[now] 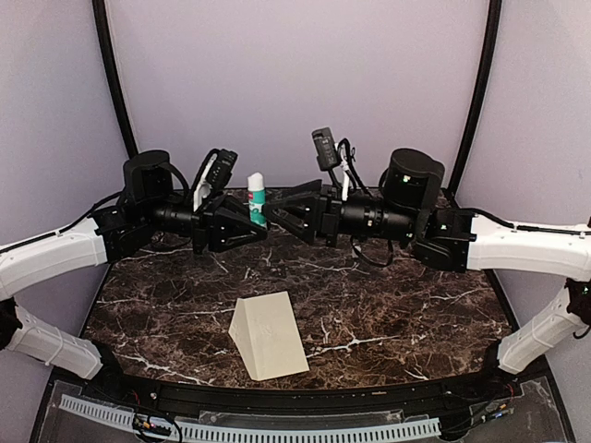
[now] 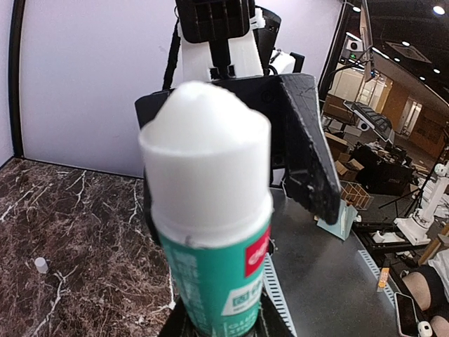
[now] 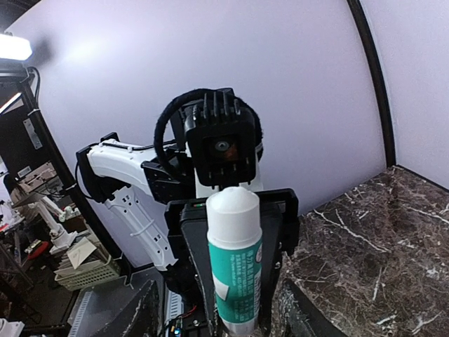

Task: Place the letter into the envelope and seal it
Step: Unscrew the solid glue, then adjust the solid glue.

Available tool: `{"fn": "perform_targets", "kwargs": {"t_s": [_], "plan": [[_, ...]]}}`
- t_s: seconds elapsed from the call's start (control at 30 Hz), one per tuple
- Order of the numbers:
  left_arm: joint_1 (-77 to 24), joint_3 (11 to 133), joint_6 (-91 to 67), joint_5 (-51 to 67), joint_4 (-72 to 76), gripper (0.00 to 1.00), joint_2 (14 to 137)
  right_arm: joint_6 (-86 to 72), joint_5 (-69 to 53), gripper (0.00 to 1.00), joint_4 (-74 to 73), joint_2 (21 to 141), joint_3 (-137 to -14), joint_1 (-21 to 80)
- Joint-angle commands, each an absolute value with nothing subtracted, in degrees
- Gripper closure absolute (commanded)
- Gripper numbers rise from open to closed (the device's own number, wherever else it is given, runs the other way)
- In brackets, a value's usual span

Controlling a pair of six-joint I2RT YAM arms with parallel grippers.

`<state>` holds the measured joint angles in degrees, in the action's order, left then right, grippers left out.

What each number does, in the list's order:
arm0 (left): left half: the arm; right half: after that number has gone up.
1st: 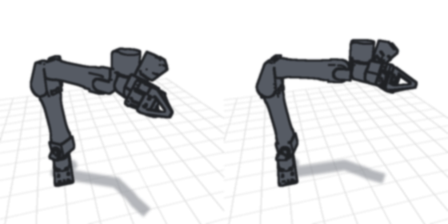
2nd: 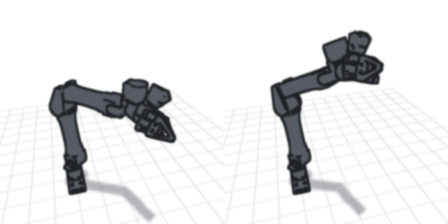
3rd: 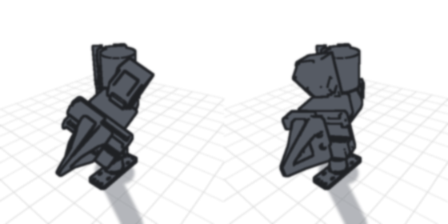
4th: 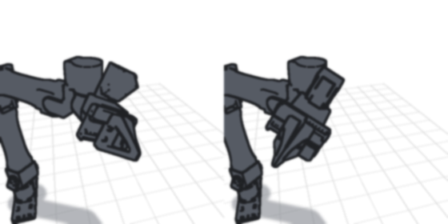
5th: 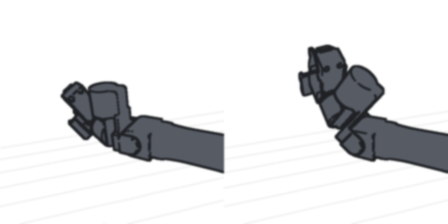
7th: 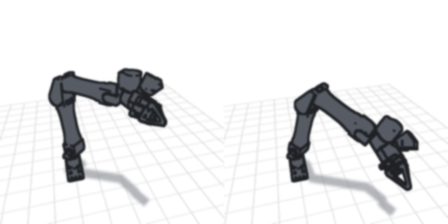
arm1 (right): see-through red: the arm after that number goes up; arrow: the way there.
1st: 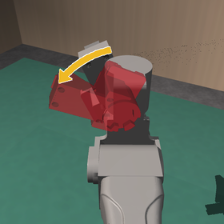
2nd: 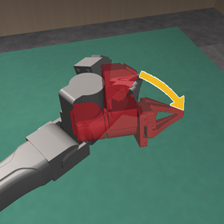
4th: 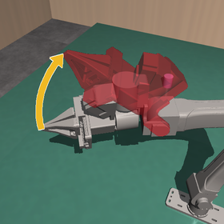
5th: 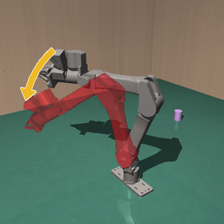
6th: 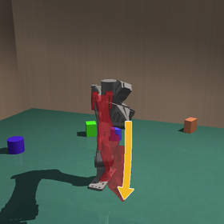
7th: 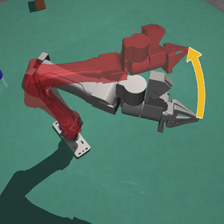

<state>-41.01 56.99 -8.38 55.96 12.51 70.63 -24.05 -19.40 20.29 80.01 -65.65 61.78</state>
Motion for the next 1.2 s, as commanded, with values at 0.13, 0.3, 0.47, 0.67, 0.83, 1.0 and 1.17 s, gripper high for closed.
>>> {"fn": "perform_targets", "kwargs": {"t_s": [0.13,0.3,0.47,0.67,0.83,1.0,1.17], "plan": [[-41.3,57.3,-9.1,61.2,15.4,1.00,70.5,-23.2,-27.0,0.57,23.3,83.7,-69.6,61.9],[-41.4,57.4,-9.0,61.0,15.2,1.00,70.5,-22.9,-27.4,0.62,22.6,85.3,-71.0,62.1],[-41.5,57.7,-8.7,61.0,14.5,1.00,70.7,-23.1,-27.5,0.71,23.1,85.7,-71.5,62.2],[-41.5,58.0,-8.0,60.5,13.5,1.00,70.8,-23.2,-26.6,0.88,23.7,85.0,-70.5,62.1],[-41.5,57.9,-8.0,59.6,13.3,0.89,70.8,-23.4,-25.7,0.89,24.5,83.7,-69.1,62.1],[-41.5,57.6,-7.4,57.7,13.0,0.81,70.0,-22.7,-24.0,0.89,23.1,83.0,-68.9,62.1],[-41.5,57.7,-7.1,56.3,12.6,0.42,68.9,-21.5,-22.5,0.89,20.5,82.5,-69.2,62.1]]}}
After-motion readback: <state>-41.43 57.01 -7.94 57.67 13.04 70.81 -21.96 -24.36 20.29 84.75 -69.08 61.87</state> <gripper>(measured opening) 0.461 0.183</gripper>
